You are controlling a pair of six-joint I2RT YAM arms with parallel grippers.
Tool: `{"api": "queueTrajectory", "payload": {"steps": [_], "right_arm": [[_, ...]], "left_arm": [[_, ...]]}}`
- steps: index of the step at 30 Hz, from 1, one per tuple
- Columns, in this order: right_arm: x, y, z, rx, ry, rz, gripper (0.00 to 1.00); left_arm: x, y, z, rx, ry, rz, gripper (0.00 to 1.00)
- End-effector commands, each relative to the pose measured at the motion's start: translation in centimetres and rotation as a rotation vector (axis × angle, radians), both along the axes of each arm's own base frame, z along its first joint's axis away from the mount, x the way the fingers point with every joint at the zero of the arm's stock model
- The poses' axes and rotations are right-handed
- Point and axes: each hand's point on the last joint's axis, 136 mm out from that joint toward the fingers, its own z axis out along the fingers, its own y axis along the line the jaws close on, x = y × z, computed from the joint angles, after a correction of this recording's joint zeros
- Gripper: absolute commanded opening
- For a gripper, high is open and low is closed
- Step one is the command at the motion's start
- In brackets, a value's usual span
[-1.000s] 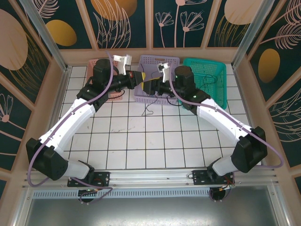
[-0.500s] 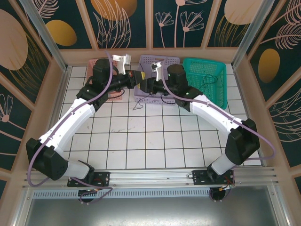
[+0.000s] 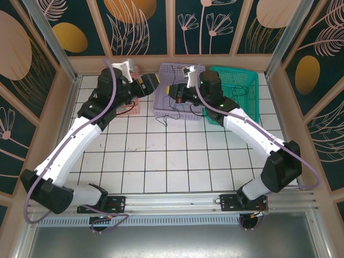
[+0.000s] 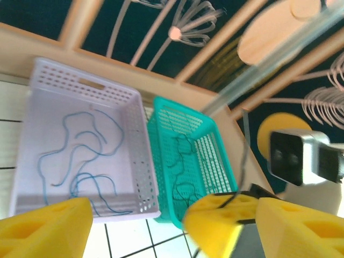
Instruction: Untangle the cables
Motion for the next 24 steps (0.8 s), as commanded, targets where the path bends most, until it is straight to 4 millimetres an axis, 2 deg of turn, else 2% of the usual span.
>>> {"api": "queueTrajectory", "payload": {"steps": [1, 3, 5, 6, 9, 10, 13, 18, 22, 24], "right_arm": [[-0.6, -1.8, 2.7, 0.055, -0.005, -0.031, 0.00], [-0.6, -2.2, 3.6, 0.077, -0.002, -0.045, 0.00], [-0.8, -2.5, 4.3, 0.097, 0.005, -0.056, 0.00], [-0.1, -3.5, 4.9, 0.113, 0.006, -0.090, 0.00], [0.2, -4.5, 5.8, 0.152, 0.013, -0.128, 0.00], [0.3, -4.9, 6.1, 0.166, 0.014, -0.141, 0.00], [0.4, -5.4, 6.7, 0.198, 0.021, -0.166, 0.00], [0.5, -5.5, 7.8, 0.276, 0.053, -0.172, 0.00], [0.7, -5.0, 8.0, 0.296, 0.078, -0.155, 0.00], [0.8, -4.9, 8.2, 0.290, 0.080, -0.150, 0.00]], "left_arm": [[-0.9, 3.7, -1.2, -0.057, 0.090, 0.194, 0.81], [-1.6, 4.2, -3.1, -0.107, 0.161, 0.230, 0.78], [-2.2, 4.1, -5.9, -0.167, 0.267, 0.250, 0.73], [-2.6, 3.7, -7.6, -0.217, 0.336, 0.250, 0.71], [-3.8, 1.7, -12.5, -0.448, 0.524, 0.213, 0.60], [-4.1, 1.1, -13.6, -0.548, 0.563, 0.200, 0.57], [-4.4, 0.5, -14.9, -0.696, 0.601, 0.196, 0.50], [-3.4, -1.9, -15.5, -0.706, 0.623, 0.096, 0.50], [-2.2, -3.1, -16.4, -0.614, 0.585, 0.044, 0.45], [-1.4, -3.6, -15.9, -0.517, 0.507, 0.006, 0.43]]}}
